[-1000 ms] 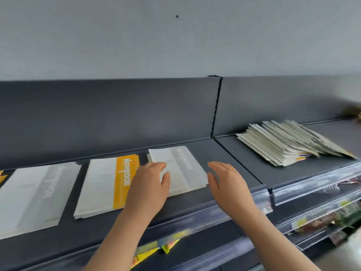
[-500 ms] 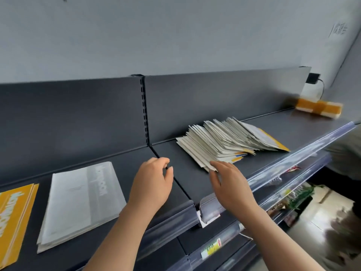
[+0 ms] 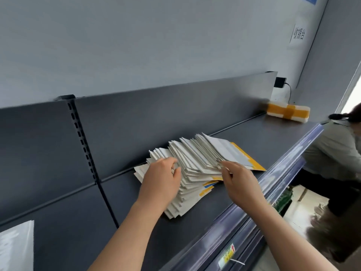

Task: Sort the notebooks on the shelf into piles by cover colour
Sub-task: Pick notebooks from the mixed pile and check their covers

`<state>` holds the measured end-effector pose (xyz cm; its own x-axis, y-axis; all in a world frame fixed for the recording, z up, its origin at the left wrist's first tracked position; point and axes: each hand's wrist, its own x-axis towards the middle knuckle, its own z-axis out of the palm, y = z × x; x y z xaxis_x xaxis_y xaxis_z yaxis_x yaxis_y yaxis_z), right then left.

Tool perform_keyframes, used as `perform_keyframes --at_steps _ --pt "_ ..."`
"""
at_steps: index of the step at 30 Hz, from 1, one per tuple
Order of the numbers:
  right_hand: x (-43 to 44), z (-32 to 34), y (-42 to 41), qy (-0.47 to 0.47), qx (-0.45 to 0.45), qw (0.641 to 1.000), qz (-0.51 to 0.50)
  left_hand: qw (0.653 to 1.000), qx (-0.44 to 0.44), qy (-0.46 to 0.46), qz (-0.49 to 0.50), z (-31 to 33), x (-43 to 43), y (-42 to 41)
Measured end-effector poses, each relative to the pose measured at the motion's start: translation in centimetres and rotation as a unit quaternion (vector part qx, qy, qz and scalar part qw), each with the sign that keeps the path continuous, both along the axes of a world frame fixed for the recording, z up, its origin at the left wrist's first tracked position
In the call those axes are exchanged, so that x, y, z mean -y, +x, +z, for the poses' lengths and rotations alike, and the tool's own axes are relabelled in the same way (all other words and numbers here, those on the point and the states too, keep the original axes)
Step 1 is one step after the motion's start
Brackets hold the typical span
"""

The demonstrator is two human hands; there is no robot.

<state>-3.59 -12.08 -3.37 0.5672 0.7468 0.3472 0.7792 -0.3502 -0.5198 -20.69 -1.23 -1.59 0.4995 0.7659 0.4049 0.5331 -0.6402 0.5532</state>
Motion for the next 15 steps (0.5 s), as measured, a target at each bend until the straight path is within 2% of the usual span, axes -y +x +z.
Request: perform_keyframes --at_steps 4,9,12,15 --pt "-1.0 -0.8 5.1 -0.014 -0.003 1.000 -0.014 1.000 -0.002 -0.011 -0.013 -0.4 -0.6 4.0" --pt "-2.6 -2.0 11.6 -0.061 -0.027 0.998 0.007 0.999 0.018 -0.033 0.017 -0.4 -0.3 8.8" --pt "-3.4 -3.0 14.3 -0.088 -0.033 0.993 0.070 0.998 0.017 -0.045 0.042 -0.5 -0.5 11.9" --pt "-3.4 -3.6 15.4 -0.067 -0.033 0.984 0.162 0.993 0.016 -0.089 0.070 -0.5 -0.8 14.9"
